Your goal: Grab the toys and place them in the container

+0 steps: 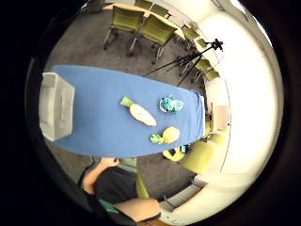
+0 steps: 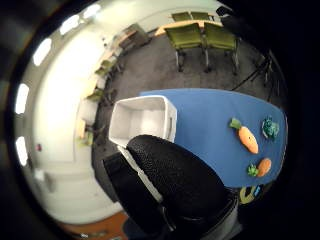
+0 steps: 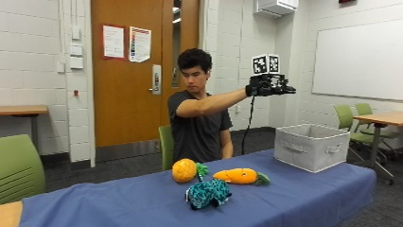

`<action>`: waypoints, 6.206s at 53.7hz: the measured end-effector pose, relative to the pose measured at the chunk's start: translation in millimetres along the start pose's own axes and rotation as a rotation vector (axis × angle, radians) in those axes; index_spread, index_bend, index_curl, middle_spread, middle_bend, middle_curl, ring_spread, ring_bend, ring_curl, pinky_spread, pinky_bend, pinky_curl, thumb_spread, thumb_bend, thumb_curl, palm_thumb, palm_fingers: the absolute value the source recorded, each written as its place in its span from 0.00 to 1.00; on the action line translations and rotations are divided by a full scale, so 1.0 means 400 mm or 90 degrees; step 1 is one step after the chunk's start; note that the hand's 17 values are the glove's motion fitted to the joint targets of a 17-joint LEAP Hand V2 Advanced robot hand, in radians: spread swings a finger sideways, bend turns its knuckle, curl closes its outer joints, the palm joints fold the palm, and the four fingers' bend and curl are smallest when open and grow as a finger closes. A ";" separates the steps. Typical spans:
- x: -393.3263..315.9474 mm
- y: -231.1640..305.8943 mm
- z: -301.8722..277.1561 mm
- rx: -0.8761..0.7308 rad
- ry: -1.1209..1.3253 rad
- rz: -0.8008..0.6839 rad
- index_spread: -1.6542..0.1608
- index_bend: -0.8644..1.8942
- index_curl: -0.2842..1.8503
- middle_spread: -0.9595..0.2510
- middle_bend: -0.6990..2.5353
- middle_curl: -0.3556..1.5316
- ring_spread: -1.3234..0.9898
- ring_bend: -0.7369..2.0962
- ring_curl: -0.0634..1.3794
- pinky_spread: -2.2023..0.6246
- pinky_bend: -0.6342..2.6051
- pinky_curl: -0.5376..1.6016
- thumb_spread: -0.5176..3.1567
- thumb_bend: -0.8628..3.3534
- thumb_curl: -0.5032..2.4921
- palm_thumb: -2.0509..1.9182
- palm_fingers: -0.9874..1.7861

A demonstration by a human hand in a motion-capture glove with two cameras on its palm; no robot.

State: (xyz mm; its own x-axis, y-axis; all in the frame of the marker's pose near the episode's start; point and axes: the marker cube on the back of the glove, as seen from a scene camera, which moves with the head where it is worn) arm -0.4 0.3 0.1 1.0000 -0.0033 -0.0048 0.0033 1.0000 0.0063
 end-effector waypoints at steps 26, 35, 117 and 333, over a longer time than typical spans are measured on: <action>0.031 0.012 0.009 0.001 0.007 -0.015 0.78 0.38 0.23 0.69 0.29 0.30 0.42 0.34 0.14 0.72 0.33 0.36 0.41 0.18 0.17 0.47 0.40; 0.141 0.033 0.019 0.026 0.032 0.011 0.77 0.38 0.25 0.69 0.29 0.32 0.41 0.35 0.16 0.72 0.33 0.37 0.42 0.18 0.17 0.47 0.40; 0.507 0.120 0.735 -0.051 -0.038 0.088 0.74 0.46 0.36 0.64 0.27 0.38 0.36 0.39 0.26 0.69 0.36 0.41 0.50 0.24 0.25 0.59 0.60; 0.938 0.563 0.692 -0.146 -0.006 0.124 0.72 0.41 0.41 0.63 0.28 0.40 0.38 0.36 0.17 0.74 0.40 0.42 0.39 0.18 0.22 0.48 0.39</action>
State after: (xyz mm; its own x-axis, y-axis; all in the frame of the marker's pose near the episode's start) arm 377.1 222.5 276.7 0.9816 0.1900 -0.0166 -0.1890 0.9570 -0.2199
